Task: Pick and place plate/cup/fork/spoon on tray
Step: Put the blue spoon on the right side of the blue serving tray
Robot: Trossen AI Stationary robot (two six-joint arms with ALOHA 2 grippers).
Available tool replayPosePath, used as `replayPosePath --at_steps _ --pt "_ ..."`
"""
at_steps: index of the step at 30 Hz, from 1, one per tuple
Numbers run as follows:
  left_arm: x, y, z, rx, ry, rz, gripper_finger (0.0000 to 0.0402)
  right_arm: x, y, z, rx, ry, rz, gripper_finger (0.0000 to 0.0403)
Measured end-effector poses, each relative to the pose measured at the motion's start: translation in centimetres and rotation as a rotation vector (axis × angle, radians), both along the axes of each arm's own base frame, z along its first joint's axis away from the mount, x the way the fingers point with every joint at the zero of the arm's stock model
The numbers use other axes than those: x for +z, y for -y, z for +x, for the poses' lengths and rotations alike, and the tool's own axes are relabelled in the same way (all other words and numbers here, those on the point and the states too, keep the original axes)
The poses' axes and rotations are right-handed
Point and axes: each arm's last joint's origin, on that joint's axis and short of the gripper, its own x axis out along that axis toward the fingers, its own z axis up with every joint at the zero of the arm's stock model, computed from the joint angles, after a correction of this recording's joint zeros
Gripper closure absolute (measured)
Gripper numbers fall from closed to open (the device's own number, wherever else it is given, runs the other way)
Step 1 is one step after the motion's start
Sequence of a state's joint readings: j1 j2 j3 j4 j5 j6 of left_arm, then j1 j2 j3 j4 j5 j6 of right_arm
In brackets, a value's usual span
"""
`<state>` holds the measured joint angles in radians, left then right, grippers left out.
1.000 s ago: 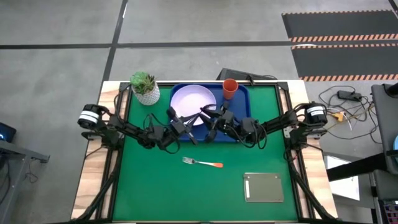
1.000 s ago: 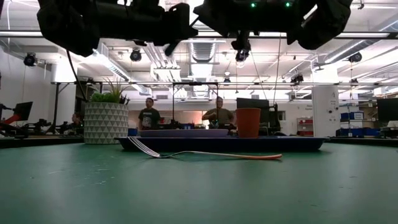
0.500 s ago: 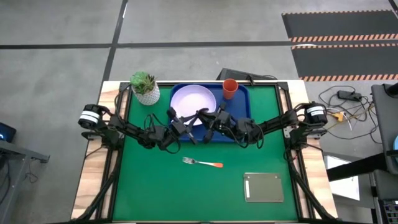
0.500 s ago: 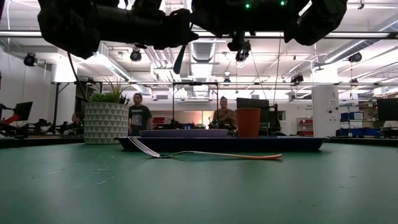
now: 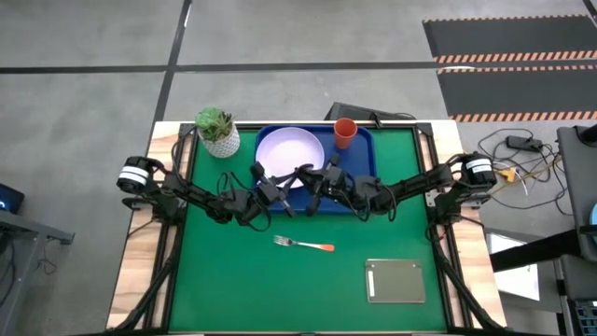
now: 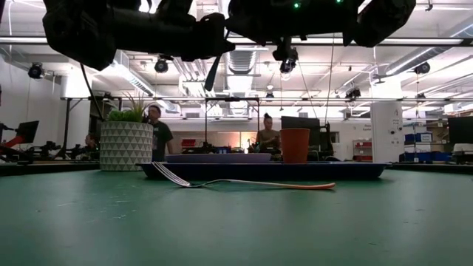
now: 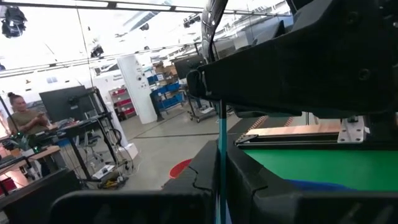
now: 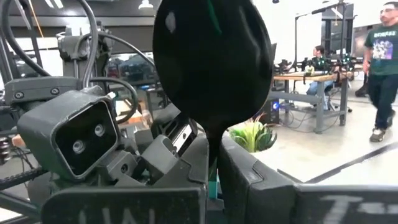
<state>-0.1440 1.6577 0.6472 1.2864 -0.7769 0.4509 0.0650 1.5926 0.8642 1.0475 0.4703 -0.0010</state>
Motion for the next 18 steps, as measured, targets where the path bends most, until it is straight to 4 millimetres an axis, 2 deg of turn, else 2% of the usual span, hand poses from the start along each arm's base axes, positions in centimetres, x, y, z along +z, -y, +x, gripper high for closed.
replayPosePath --at_steps 10,13,18 --pt "-0.54 0.05 0.01 -0.008 -0.039 -0.032 0.0396 -0.3 0.02 0.03 -0.004 -0.033 -0.003 0.0394" --pt "-0.6 0.05 0.0 -0.005 -0.044 -0.032 0.0371 -0.21 0.03 0.0 -0.006 -0.029 -0.004 0.0394" --pt "-0.7 0.04 -0.04 -0.006 -0.047 -0.036 0.0306 -0.37 0.02 0.02 -0.007 -0.051 -0.014 0.0394"
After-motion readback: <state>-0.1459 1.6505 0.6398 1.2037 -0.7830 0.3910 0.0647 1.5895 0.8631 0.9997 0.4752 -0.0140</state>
